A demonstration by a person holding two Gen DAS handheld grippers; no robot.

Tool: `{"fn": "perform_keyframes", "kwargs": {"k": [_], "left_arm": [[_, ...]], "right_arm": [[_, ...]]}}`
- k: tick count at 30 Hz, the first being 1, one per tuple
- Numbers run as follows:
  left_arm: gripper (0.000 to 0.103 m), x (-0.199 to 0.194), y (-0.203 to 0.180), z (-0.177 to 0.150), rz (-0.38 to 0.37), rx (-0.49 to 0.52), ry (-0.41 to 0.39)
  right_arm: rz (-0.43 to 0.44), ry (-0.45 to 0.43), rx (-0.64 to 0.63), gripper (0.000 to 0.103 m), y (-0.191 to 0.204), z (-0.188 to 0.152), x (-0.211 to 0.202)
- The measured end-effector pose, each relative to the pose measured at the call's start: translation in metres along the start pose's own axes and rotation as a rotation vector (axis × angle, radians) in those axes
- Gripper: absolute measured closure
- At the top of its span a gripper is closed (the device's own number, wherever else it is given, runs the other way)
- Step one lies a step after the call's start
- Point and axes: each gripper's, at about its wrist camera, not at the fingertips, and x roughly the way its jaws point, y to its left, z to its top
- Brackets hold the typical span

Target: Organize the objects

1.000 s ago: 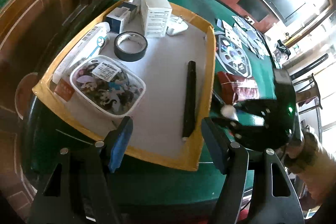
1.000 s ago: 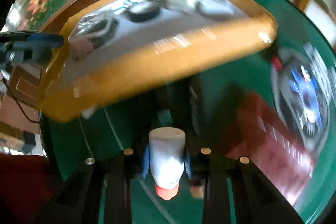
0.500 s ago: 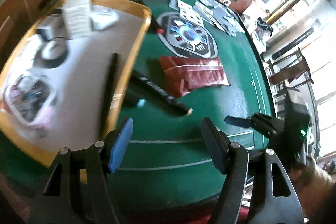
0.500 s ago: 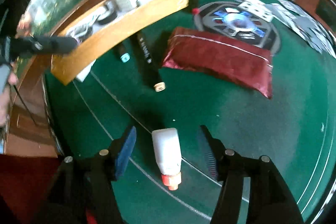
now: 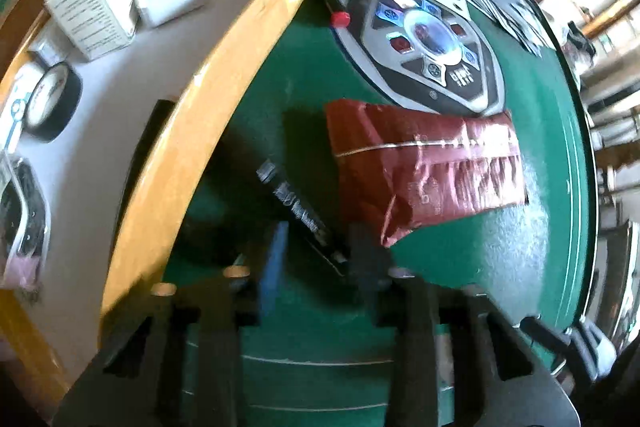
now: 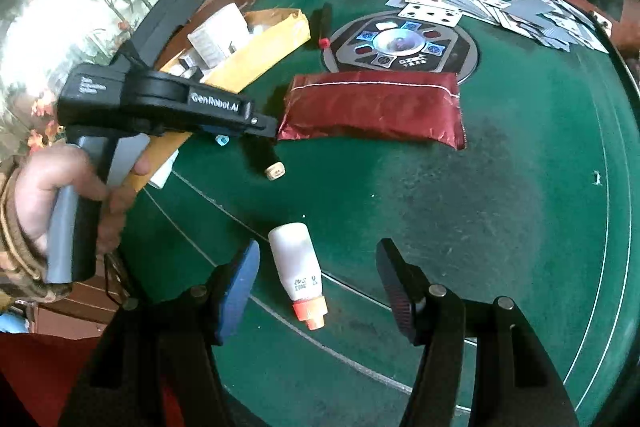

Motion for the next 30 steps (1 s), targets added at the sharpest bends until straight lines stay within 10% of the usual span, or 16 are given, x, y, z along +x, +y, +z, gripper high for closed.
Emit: {"fn": "perform_keyframes", "kwargs": {"k": [14, 25, 27, 30], "left_arm": [[0.089, -0.029, 0.032, -0.115, -0.139, 0.147, 0.109], [0.089, -0.037, 0.053, -0.128, -0.13, 0.104, 0.089], [0.089, -0.038, 0.054, -0.127, -0.137, 0.09, 0.082], [0.088, -0.037, 0.057, -0.126, -0.15, 0.078, 0.076]], "right_arm": [[0.001, 0.02, -0.103, 0.042, -0.003, 0.035, 0.009], [0.089, 0.078, -0.263, 0.043, 0.048, 0.087, 0.054], [0.112, 0.103, -0.308, 0.067, 0.069, 0.089, 0.072], [0.132, 0.135, -0.383, 0.072, 0.101, 0.089, 0.1]]}}
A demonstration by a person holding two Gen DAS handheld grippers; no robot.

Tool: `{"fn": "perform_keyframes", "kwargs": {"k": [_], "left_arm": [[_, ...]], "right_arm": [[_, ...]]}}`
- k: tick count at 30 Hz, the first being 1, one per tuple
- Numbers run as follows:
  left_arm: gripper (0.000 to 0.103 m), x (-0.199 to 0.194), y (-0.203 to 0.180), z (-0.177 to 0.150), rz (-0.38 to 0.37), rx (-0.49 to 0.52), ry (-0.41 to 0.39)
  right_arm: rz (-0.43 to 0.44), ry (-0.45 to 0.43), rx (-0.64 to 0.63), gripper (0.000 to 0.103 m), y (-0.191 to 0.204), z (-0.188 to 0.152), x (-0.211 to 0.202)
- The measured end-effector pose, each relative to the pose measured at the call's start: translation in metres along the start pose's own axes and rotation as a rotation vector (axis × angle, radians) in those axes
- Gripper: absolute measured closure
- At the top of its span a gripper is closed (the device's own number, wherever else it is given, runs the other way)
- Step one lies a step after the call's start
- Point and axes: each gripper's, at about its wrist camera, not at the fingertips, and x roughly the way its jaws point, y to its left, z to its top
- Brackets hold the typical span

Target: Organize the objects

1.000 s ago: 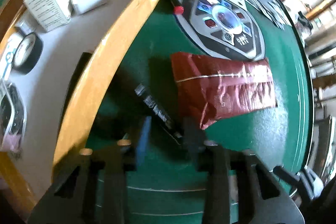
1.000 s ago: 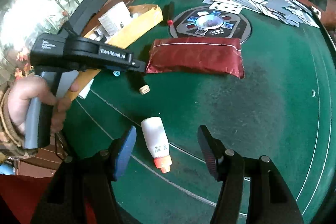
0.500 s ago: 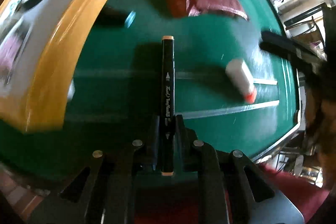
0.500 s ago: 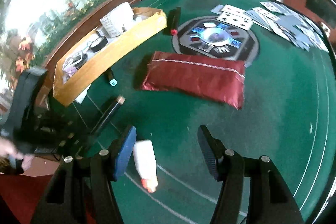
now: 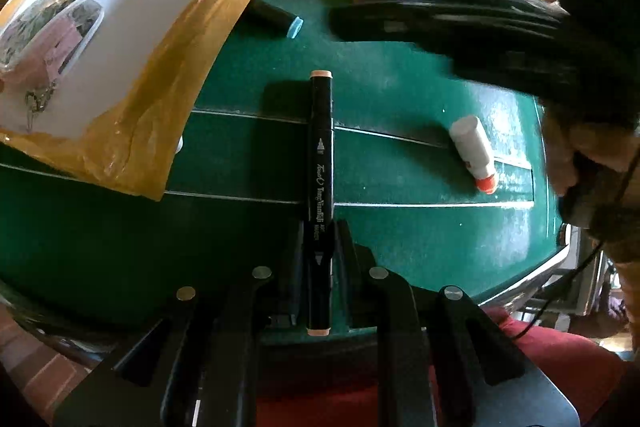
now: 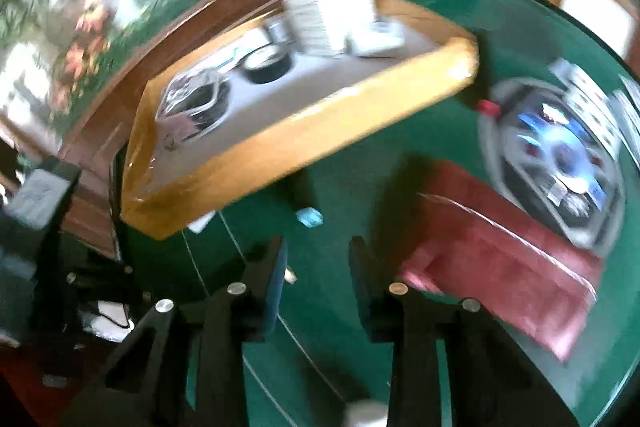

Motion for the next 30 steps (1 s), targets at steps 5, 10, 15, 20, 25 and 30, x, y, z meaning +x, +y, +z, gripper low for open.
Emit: {"fn": "perform_keyframes", "kwargs": {"k": [5, 10, 15, 20, 25, 30], "left_arm": [[0.088, 0.0, 0.001, 0.0, 0.002, 0.006, -0.002], [0.088, -0.001, 0.009, 0.001, -0.013, -0.004, 0.002], [0.088, -0.003, 0.014, 0.004, -0.005, 0.009, 0.018], [0.088, -0.002, 0.005, 0.01, 0.04, 0.041, 0.046], [0.08, 0.003, -0.014, 0.024, 0.072, 0.091, 0.042], [0.076, 0.01, -0.028, 0.042, 0.101, 0.131, 0.038]], "right_arm": [[-0.025, 0.024, -0.04, 0.083, 0.018, 0.021, 0.034], [-0.083, 0.053, -0.076, 0.091, 0.018, 0.016, 0.035], [-0.123, 0.081, -0.036, 0.092, -0.016, -0.033, 0.0], [-0.157, 0.109, 0.077, 0.091, -0.069, -0.103, -0.053], [-0.173, 0.131, 0.167, 0.09, -0.076, -0.154, -0.082], [-0.2, 0.074, 0.264, 0.087, -0.07, -0.172, -0.094]]}}
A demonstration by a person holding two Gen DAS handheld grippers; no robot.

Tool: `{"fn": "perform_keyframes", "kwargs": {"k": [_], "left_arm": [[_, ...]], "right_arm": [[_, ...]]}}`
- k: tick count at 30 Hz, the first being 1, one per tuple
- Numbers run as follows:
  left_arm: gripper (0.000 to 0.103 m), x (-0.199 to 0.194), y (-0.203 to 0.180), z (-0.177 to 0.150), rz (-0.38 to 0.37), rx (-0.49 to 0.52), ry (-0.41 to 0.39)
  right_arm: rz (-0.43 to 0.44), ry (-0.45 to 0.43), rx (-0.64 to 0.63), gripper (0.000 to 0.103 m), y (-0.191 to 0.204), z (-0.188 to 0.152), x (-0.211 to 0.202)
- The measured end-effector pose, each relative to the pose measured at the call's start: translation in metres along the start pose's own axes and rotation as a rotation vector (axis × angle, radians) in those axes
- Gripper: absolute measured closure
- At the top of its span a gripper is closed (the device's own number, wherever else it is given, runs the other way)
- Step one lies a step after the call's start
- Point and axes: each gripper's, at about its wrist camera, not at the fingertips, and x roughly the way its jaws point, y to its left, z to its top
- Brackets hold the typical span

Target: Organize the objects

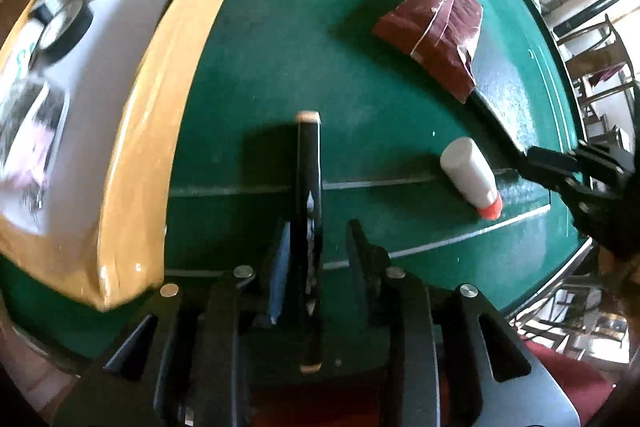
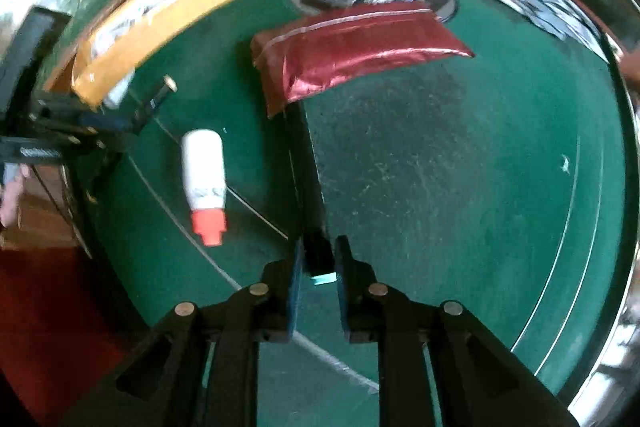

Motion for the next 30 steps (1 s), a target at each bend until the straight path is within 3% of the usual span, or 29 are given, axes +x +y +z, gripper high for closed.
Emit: {"fn": "perform_keyframes", "kwargs": {"k": [4, 6, 8, 19, 21, 22, 30], "left_arm": [[0.076, 0.001, -0.002, 0.008, -0.009, -0.001, -0.007], [0.076, 0.0, -0.001, 0.007, -0.01, 0.006, -0.011], [0.083, -0.001, 0.001, 0.004, 0.0, 0.011, -0.021], [0.085, -0.002, -0.006, -0.014, -0.027, -0.002, -0.025], [0.085, -0.001, -0.009, -0.014, -0.014, 0.014, -0.028], [0.088, -0.001, -0.011, -0.014, 0.0, 0.026, -0.03], [0.089, -0.009, -0.014, -0.011, -0.069, 0.018, -0.056]], "right_arm": [[0.057, -0.081, 0.031, 0.084, 0.019, 0.001, -0.018], [0.09, -0.087, 0.016, 0.067, 0.035, 0.008, -0.016], [0.093, -0.092, -0.005, 0.063, 0.049, 0.014, -0.009], [0.016, -0.049, -0.035, 0.064, 0.071, 0.022, 0.031], [-0.007, -0.063, -0.044, 0.076, 0.072, 0.022, 0.032], [-0.021, -0.065, -0.046, 0.077, 0.072, 0.023, 0.032], [0.007, -0.102, 0.022, 0.077, 0.068, 0.025, 0.019]]}}
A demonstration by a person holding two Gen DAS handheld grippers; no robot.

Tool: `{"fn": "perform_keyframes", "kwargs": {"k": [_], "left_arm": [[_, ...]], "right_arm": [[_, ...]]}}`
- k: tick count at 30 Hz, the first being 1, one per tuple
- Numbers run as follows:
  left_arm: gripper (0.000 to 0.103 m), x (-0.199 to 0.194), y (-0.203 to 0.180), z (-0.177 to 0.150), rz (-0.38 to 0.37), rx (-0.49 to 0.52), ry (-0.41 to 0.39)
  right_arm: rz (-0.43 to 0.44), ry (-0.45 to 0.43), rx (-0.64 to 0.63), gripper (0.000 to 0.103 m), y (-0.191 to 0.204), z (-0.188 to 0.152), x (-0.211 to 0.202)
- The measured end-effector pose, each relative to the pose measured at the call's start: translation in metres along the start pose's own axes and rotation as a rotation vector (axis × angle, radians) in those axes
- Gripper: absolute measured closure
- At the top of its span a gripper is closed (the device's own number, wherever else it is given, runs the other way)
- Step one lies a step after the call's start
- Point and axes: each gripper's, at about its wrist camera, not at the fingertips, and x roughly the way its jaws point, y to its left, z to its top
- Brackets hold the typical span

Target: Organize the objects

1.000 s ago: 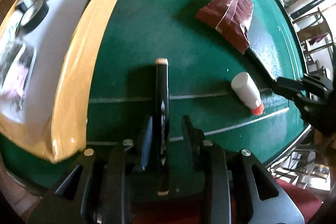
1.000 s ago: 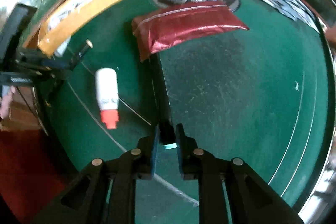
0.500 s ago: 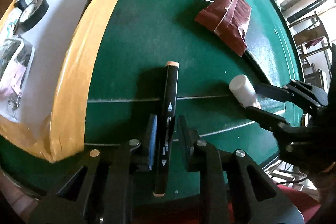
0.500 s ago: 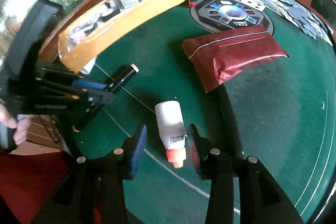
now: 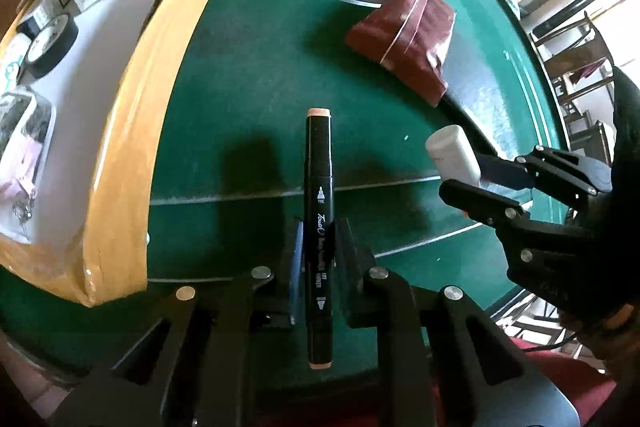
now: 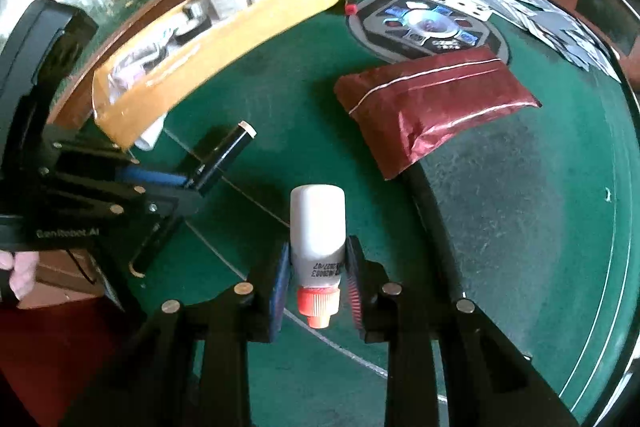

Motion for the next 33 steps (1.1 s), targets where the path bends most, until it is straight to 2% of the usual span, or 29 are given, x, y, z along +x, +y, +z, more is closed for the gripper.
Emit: {"fn": "perform_keyframes", "kwargs": {"k": [12, 23, 28, 33], "left_arm": [[0.089, -0.023, -0.004, 0.012, -0.077, -0.022, -0.046], [0.089, -0.068, 0.022, 0.018, -0.107, -0.084, -0.136], [0.089, -0.096, 0.048, 0.024, -0.069, -0.116, -0.202], [0.089, -0.111, 0.093, 0.038, 0.025, -0.175, -0.238]], "right_arm": [[0.01, -0.047, 0.056, 0.077, -0.006, 0.012, -0.017], [0.036, -0.059, 0.036, 0.077, 0.007, 0.025, -0.018], [0.046, -0.062, 0.028, 0.077, 0.012, 0.029, -0.016], [0.052, -0.061, 0.023, 0.077, 0.016, 0.03, -0.015]]}}
